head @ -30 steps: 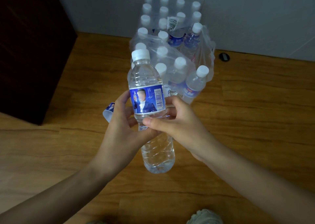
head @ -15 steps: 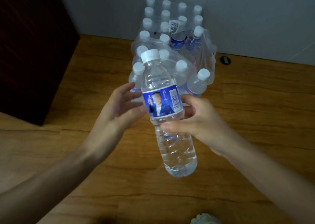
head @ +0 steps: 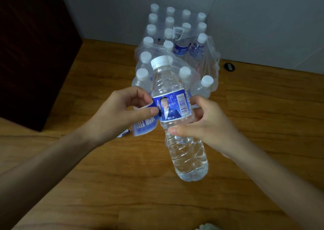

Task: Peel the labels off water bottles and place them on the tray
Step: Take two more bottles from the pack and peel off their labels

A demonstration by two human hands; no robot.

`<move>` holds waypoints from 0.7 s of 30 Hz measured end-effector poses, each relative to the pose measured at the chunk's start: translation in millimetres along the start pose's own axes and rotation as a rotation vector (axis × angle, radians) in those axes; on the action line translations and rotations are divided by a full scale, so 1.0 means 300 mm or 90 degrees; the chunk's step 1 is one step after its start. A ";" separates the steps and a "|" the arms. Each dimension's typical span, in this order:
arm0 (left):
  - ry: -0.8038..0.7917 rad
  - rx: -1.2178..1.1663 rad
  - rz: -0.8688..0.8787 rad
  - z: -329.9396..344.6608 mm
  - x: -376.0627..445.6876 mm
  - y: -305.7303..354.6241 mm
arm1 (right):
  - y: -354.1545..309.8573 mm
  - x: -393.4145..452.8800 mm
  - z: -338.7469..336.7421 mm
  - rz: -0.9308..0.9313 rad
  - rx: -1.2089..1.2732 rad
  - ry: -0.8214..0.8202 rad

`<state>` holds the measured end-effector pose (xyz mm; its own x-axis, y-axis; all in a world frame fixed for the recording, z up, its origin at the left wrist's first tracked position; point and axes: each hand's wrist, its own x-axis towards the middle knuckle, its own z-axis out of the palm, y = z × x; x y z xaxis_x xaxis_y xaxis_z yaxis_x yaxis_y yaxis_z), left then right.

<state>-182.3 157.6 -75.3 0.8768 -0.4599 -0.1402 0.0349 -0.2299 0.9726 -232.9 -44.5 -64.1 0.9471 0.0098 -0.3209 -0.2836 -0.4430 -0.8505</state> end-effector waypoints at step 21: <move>-0.034 -0.042 -0.075 0.001 0.010 0.029 | -0.052 -0.005 -0.002 -0.017 -0.401 0.113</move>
<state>-179.4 153.9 -67.3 0.8383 -0.4780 -0.2621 0.1692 -0.2290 0.9586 -229.7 -38.2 -50.1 0.9782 -0.0968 -0.1838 -0.1689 -0.8856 -0.4327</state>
